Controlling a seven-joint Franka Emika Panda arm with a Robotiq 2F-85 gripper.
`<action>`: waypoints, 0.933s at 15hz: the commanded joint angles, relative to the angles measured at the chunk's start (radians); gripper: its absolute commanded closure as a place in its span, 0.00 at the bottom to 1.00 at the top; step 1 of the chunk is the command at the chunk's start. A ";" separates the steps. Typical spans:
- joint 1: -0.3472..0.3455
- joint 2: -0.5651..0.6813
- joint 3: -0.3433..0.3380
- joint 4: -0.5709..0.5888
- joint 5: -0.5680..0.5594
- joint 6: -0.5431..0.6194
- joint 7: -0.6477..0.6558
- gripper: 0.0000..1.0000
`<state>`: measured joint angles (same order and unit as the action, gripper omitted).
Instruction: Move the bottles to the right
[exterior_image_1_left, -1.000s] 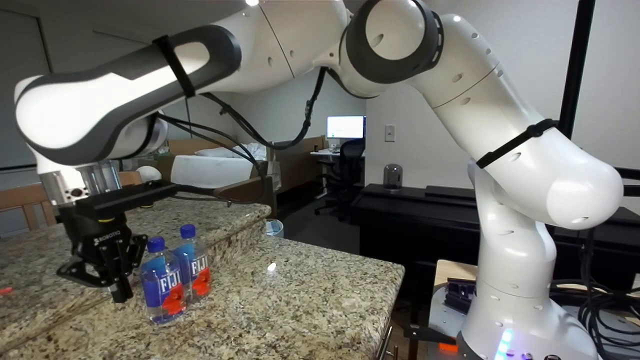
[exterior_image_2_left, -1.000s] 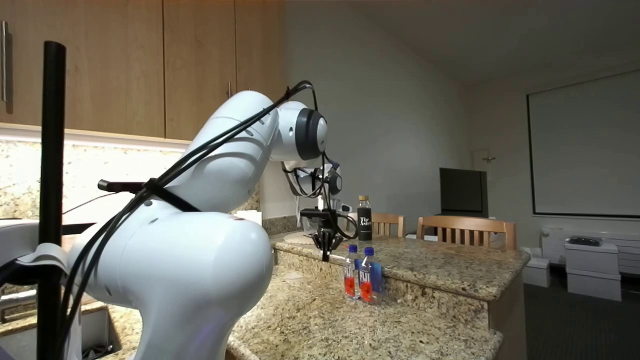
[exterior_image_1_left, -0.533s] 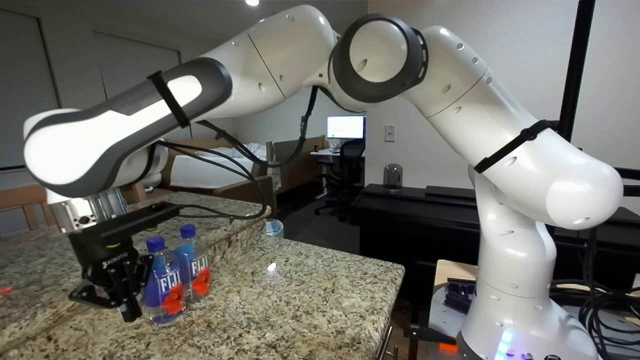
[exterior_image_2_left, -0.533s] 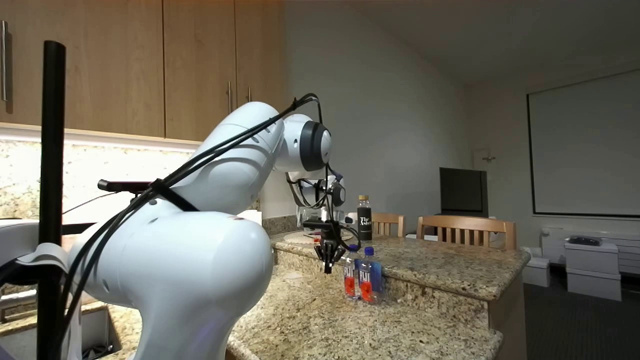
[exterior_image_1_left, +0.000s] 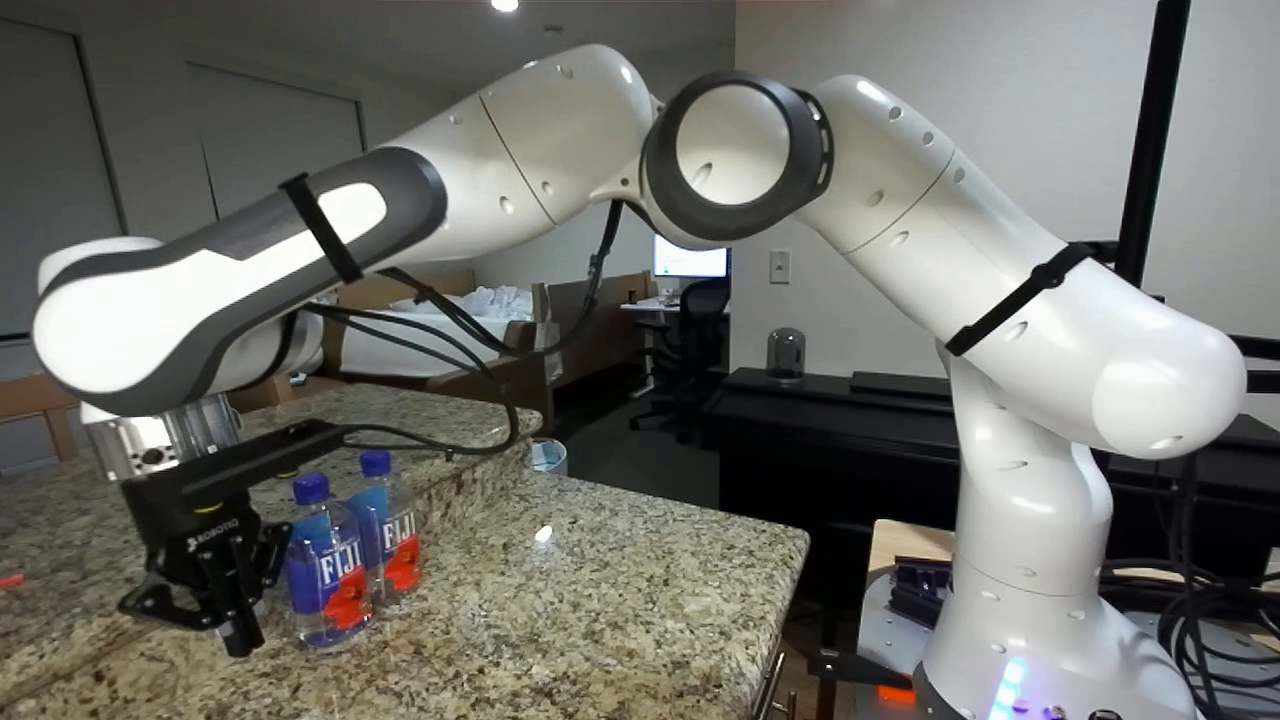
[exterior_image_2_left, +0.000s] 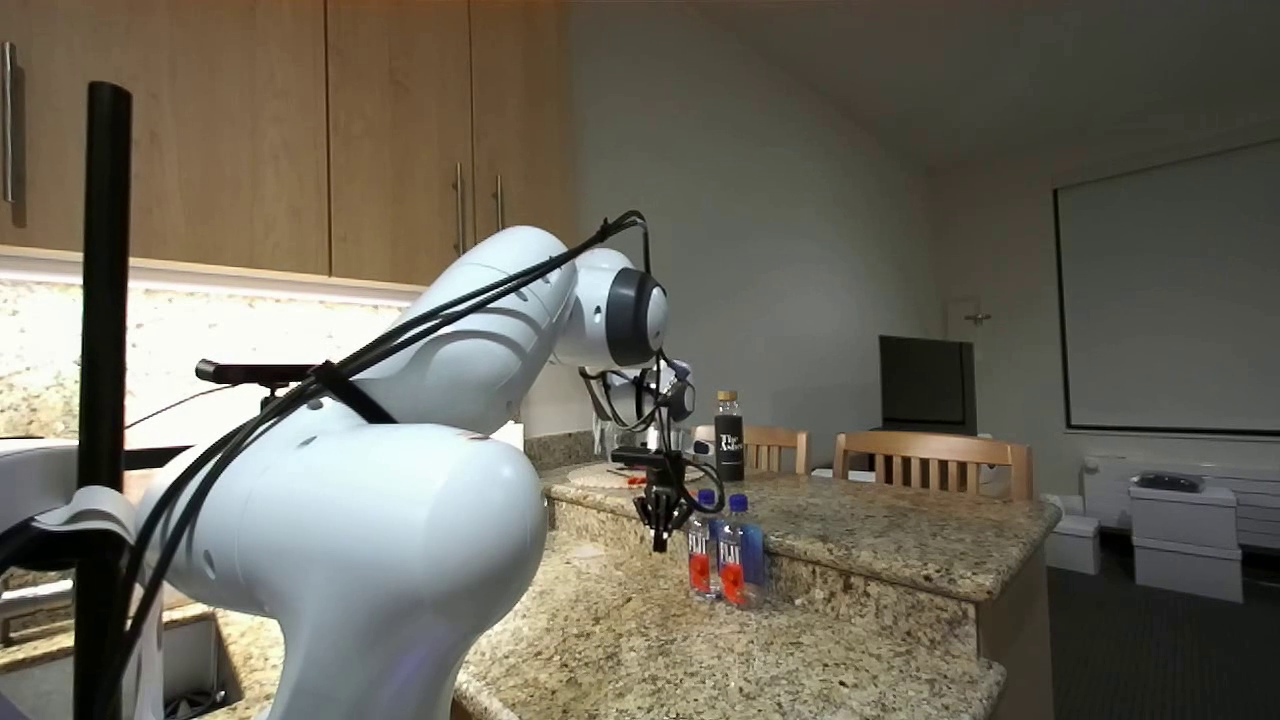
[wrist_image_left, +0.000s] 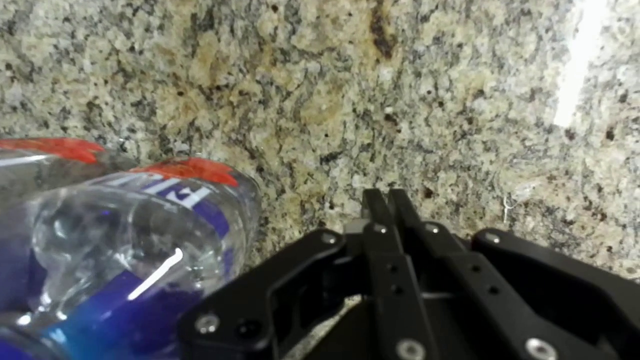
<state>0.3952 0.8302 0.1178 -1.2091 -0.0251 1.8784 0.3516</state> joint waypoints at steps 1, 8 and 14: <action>-0.002 0.037 0.011 0.057 0.030 -0.022 -0.006 0.92; -0.008 0.076 0.013 0.094 0.071 -0.060 0.005 0.93; -0.018 0.084 0.015 0.096 0.085 -0.087 0.006 0.92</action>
<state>0.3900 0.9082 0.1255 -1.1316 0.0384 1.8310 0.3516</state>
